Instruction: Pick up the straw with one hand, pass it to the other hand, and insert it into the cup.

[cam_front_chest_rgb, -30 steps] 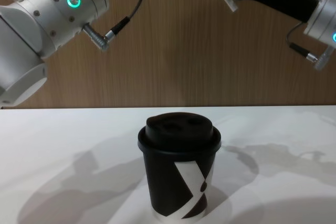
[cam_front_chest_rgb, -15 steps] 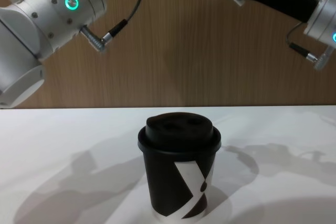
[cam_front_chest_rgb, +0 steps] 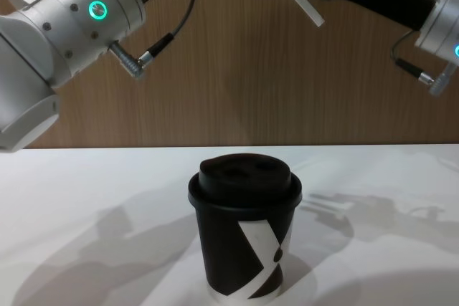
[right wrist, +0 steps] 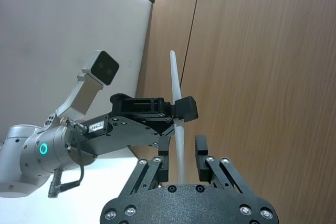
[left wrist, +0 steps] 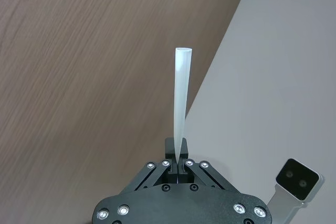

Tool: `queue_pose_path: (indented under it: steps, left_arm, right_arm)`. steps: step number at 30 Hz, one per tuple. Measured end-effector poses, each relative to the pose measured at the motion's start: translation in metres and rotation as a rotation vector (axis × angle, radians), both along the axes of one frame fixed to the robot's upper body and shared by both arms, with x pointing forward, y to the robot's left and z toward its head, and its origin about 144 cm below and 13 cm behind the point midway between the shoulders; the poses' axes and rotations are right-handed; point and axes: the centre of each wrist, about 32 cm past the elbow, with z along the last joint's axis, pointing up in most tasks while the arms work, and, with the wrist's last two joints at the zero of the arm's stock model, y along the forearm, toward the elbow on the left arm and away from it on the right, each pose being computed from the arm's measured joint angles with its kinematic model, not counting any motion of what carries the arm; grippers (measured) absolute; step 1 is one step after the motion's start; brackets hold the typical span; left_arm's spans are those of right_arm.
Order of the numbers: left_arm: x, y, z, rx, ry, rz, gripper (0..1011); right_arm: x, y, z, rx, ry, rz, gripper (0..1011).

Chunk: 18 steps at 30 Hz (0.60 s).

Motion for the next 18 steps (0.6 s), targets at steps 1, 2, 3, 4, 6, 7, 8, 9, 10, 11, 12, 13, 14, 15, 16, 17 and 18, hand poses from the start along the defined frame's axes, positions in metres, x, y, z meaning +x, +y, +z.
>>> queue_pose_path:
  steps: [1, 2, 3, 4, 6, 7, 8, 9, 10, 11, 12, 13, 14, 15, 16, 17, 18]
  left_arm:
    - [0.000, 0.000, 0.000, 0.001, 0.000, 0.001, 4]
    - [0.000, 0.000, 0.000, 0.002, 0.000, 0.001, 4]
    - [-0.001, 0.000, 0.000, 0.003, 0.000, 0.001, 4]
    - [-0.001, 0.001, 0.000, 0.006, -0.001, 0.003, 4]
    - [-0.001, 0.001, 0.001, 0.011, -0.003, 0.003, 4]
    - [-0.001, 0.002, 0.001, 0.018, -0.005, 0.005, 4]
    - [-0.001, 0.002, 0.001, 0.018, -0.005, 0.005, 4]
    - [-0.002, 0.003, 0.002, 0.028, -0.010, 0.007, 4]
    - [-0.002, 0.004, 0.002, 0.033, -0.012, 0.007, 4]
    - [-0.002, 0.005, 0.003, 0.047, -0.020, 0.009, 4]
    - [-0.002, 0.006, 0.004, 0.053, -0.024, 0.011, 4]
    - [-0.003, 0.008, 0.005, 0.068, -0.033, 0.014, 4]
    - [-0.003, 0.009, 0.005, 0.074, -0.037, 0.015, 4]
    - [-0.003, 0.010, 0.006, 0.083, -0.043, 0.017, 4]
    - [-0.003, 0.012, 0.006, 0.090, -0.049, 0.018, 4]
    - [-0.004, 0.015, 0.008, 0.105, -0.061, 0.023, 4]
    - [-0.005, 0.017, 0.008, 0.114, -0.067, 0.026, 3]
  right_arm:
    - [0.000, 0.000, 0.000, 0.000, 0.000, 0.000, 340]
    - [0.000, 0.000, 0.000, 0.000, 0.000, 0.000, 340]
    - [0.000, 0.000, 0.000, 0.000, 0.000, 0.000, 383]
    - [0.000, 0.000, 0.000, 0.000, 0.000, 0.000, 398]
    - [0.000, 0.000, 0.000, 0.000, 0.000, 0.000, 483]
    - [0.000, 0.000, 0.000, 0.000, 0.000, 0.000, 506]
    - [0.000, 0.000, 0.000, 0.000, 0.000, 0.000, 527]
    - [0.000, 0.000, 0.000, 0.000, 0.000, 0.000, 542]
    - [0.000, 0.000, 0.000, 0.000, 0.000, 0.000, 598]
    - [0.000, 0.000, 0.000, 0.000, 0.000, 0.000, 626]
    - [0.000, 0.000, 0.000, 0.000, 0.000, 0.000, 684]
    - [0.000, 0.000, 0.000, 0.000, 0.000, 0.000, 684]
    - [0.000, 0.000, 0.000, 0.000, 0.000, 0.000, 724]
    - [0.000, 0.000, 0.000, 0.000, 0.000, 0.000, 739]
    - [0.000, 0.000, 0.000, 0.000, 0.000, 0.000, 783]
    - [0.000, 0.000, 0.000, 0.000, 0.000, 0.000, 794]
    - [0.000, 0.000, 0.000, 0.000, 0.000, 0.000, 838]
